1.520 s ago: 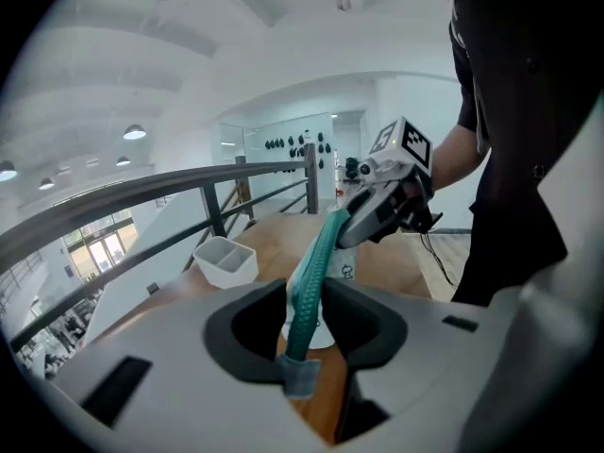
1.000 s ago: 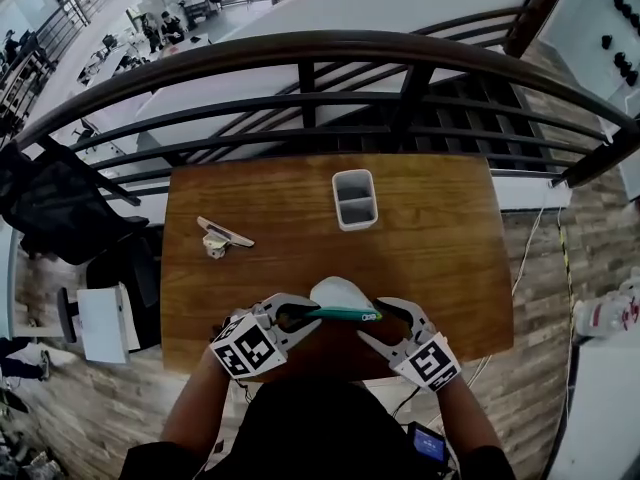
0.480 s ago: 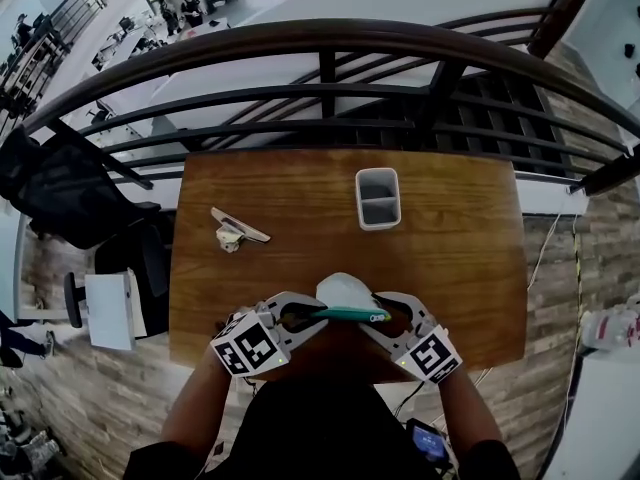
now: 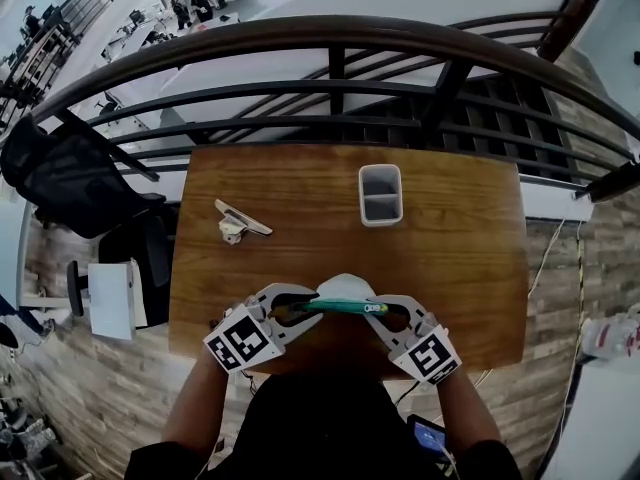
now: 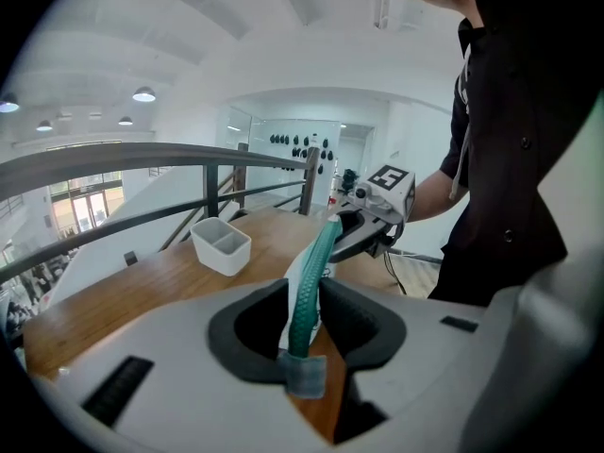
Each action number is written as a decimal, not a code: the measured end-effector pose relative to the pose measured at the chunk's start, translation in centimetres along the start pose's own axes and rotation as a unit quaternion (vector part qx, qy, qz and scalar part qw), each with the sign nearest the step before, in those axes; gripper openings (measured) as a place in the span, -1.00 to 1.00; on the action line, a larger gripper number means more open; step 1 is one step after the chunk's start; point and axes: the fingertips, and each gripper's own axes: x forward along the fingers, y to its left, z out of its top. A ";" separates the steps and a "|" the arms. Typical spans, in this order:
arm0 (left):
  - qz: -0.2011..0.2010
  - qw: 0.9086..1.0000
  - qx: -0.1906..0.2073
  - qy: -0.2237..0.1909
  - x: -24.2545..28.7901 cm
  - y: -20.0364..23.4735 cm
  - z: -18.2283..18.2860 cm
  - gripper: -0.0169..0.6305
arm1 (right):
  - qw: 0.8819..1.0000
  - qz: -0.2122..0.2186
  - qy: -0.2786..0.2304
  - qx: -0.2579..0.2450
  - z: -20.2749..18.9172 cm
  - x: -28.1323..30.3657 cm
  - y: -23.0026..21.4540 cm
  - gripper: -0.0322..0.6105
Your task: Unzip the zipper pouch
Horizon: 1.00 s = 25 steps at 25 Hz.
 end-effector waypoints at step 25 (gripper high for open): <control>0.011 0.999 0.032 0.001 3.7 -8.6 5.9 -0.64 | 0.995 0.033 0.078 -0.056 -1.1 -4.8 2.9 -0.88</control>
